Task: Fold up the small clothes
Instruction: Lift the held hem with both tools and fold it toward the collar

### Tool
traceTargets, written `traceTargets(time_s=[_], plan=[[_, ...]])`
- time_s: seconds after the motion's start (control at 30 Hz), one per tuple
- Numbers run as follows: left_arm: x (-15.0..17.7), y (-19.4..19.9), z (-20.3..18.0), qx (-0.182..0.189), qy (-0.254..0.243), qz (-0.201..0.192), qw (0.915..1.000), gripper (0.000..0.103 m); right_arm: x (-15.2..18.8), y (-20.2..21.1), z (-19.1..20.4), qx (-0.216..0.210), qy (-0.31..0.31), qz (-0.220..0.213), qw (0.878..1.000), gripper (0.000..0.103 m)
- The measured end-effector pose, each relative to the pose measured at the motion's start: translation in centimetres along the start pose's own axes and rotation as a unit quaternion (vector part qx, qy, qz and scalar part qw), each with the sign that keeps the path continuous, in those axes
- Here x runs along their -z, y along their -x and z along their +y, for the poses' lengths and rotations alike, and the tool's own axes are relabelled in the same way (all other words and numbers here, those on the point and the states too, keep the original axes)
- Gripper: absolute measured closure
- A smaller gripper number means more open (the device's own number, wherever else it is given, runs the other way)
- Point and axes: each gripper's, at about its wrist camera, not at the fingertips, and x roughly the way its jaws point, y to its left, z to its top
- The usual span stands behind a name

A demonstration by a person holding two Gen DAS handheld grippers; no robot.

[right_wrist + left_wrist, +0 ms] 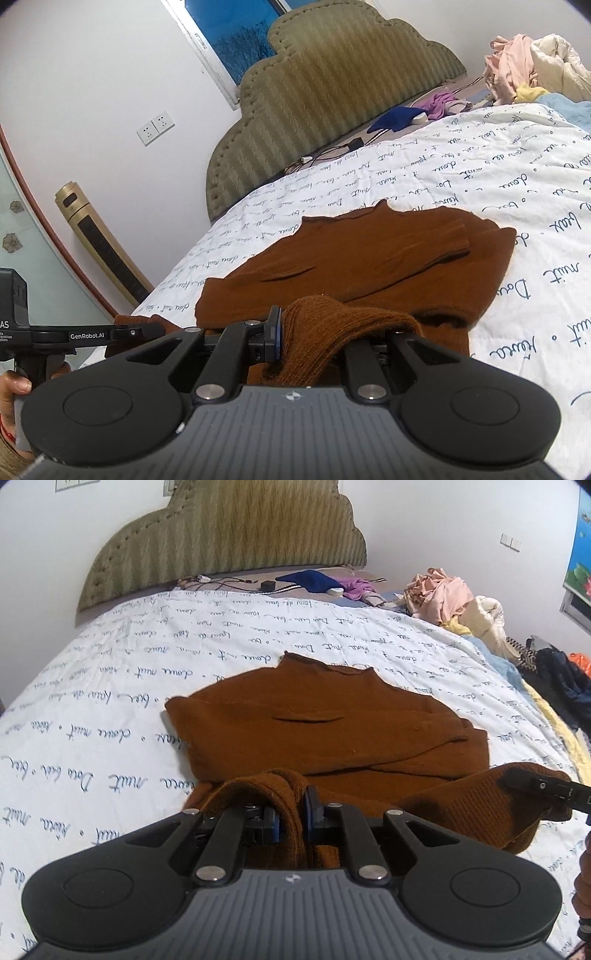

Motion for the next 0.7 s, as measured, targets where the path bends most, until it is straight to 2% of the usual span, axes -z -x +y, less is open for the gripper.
traceTargets(time_s=[0.33,0.7], plan=[[-1.8,-1.5,-0.8,-0.017,-0.018,-0.004,0.9997,0.091,-1.1,-1.1,0.2,0.028,0.026,-0.019,0.999,0.085],[-5.2,-4.2,-1.1,-0.03,-0.026,-0.007,0.9992,0.091,-3.5,-2.6,-1.3,0.038,0.009,-0.039,0.998,0.085]])
